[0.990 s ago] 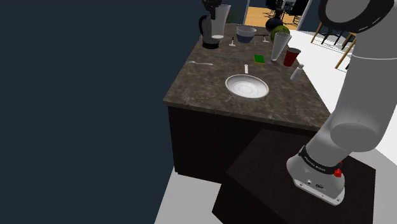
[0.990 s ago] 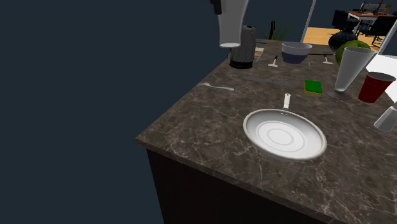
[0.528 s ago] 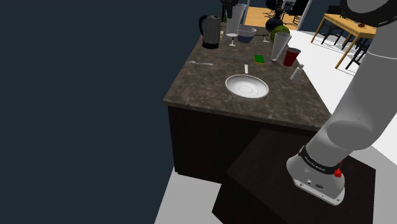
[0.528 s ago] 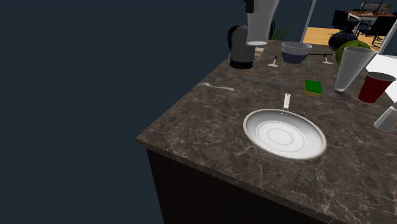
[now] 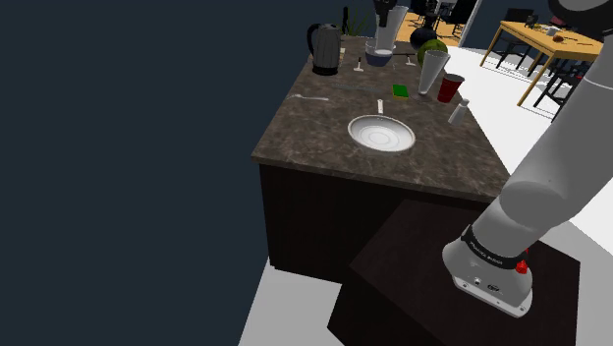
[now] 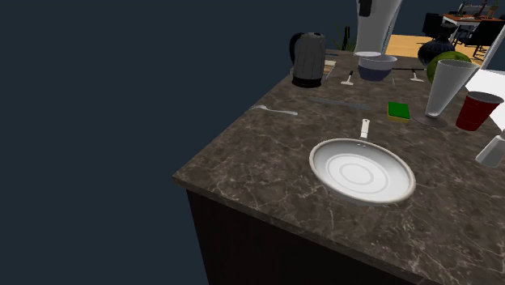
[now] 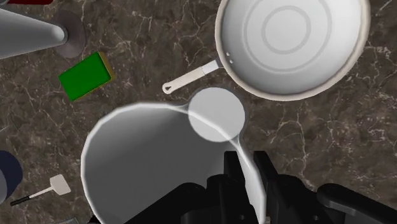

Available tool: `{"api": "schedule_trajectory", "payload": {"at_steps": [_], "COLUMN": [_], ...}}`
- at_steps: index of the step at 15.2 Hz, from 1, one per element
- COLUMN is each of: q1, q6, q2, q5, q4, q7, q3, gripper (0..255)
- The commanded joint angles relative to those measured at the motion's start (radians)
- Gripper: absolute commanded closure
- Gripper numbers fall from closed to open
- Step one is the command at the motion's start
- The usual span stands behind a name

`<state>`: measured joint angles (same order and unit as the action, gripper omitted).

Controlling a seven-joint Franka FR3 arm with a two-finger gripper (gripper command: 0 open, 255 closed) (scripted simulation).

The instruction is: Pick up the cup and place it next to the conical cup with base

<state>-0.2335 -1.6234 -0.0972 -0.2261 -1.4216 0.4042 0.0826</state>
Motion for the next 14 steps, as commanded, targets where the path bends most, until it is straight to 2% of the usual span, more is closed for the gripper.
{"api": "schedule_trajectory", "payload": {"at_steps": [1,8,14], "q1": [-0.026,-0.116,-0.199], "q6": [-0.017,-0.063,-0.086], "q2": [0.019,0.025,-0.014], "q5": [0.005,0.032,0.07], "q4": [-0.025,-0.041,-0.001], "q7": [0.045,0.206,0.35], "q3": [0.02,0.096,0.16], "gripper": [255,255,255]}}
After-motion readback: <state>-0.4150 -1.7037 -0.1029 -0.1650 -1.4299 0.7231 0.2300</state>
